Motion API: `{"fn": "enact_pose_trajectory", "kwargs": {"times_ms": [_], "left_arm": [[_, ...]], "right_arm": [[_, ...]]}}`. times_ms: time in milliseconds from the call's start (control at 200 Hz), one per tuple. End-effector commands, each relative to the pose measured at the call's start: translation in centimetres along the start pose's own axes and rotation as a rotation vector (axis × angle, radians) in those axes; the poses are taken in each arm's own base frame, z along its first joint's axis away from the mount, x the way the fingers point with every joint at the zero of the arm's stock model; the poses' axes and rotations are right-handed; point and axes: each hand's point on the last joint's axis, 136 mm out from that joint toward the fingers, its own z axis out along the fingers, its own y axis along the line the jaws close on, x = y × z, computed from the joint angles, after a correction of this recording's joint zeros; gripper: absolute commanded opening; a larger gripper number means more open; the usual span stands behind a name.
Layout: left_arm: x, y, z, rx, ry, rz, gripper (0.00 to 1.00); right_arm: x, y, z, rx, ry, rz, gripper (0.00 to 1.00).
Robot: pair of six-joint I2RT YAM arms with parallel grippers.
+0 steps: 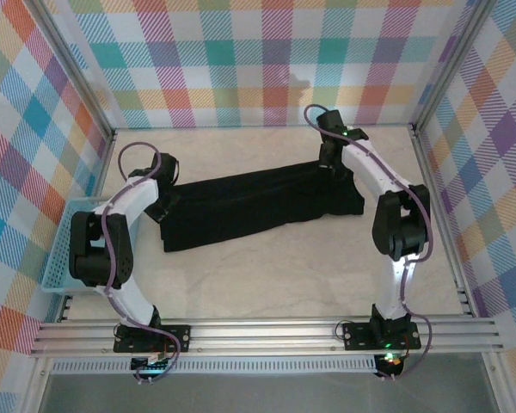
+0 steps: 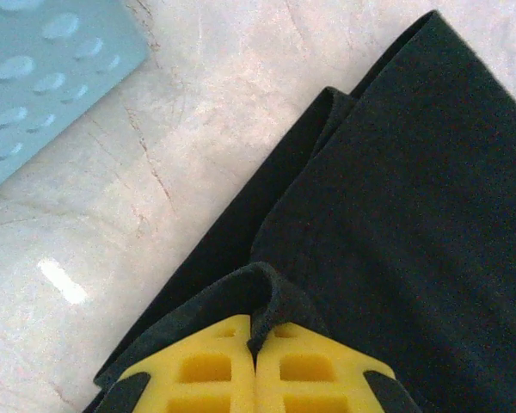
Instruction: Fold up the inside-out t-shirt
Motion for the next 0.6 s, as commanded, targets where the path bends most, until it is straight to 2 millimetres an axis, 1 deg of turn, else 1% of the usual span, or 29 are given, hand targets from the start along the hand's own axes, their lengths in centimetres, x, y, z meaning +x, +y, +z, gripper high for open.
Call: {"fn": "enact_pose_trajectory", "kwargs": {"times_ms": [0, 60, 145, 215, 230, 270, 315, 370, 440, 525, 595], "left_arm": [[-1.3, -0.6, 0.7, -0.017, -0.019, 0.017, 0.00], [-1.5, -0.7, 1.0, -0.035, -0.023, 0.030, 0.06], [-2.1, -0.7, 1.1, -0.058, -0.034, 0.044, 0.16], [-2.6, -0.7, 0.5, -0.074, -0.047, 0.066, 0.27], [-2.8, -0.7, 0.3, -0.075, -0.050, 0.069, 0.29], [-3.1, -0.6, -0.4, -0.078, -0.061, 0.080, 0.34], [-3.6, -0.4, -1.3, -0.077, -0.083, 0.085, 0.38], [-3.8, -0.3, -2.6, -0.059, -0.108, 0.091, 0.43], [-3.2, -0.9, -4.1, 0.000, -0.131, 0.108, 0.46], [-1.2, -2.7, -5.3, 0.082, -0.134, 0.169, 0.47], [0.9, -4.3, -5.4, 0.130, -0.110, 0.215, 0.47]], "right_arm": [[-1.5, 1.1, 0.9, -0.034, -0.020, -0.027, 0.10], [-1.3, 1.2, 1.6, -0.024, -0.003, -0.036, 0.18], [-1.2, 0.8, 2.0, 0.000, 0.007, -0.035, 0.28], [-1.3, 0.1, 1.6, 0.015, 0.007, -0.029, 0.39], [-1.3, 0.0, 1.4, 0.019, 0.004, -0.027, 0.43], [-1.5, -0.4, 0.7, 0.024, -0.005, -0.029, 0.50], [-1.4, -0.6, 0.0, 0.019, -0.013, -0.029, 0.55], [-1.1, -0.7, -0.9, -0.011, -0.020, -0.025, 0.57], [-0.1, 0.4, -1.7, -0.104, -0.011, -0.022, 0.58], [1.8, 2.6, -2.1, -0.247, 0.038, -0.015, 0.58], [3.7, 4.3, -1.8, -0.333, 0.103, -0.007, 0.58]]}}
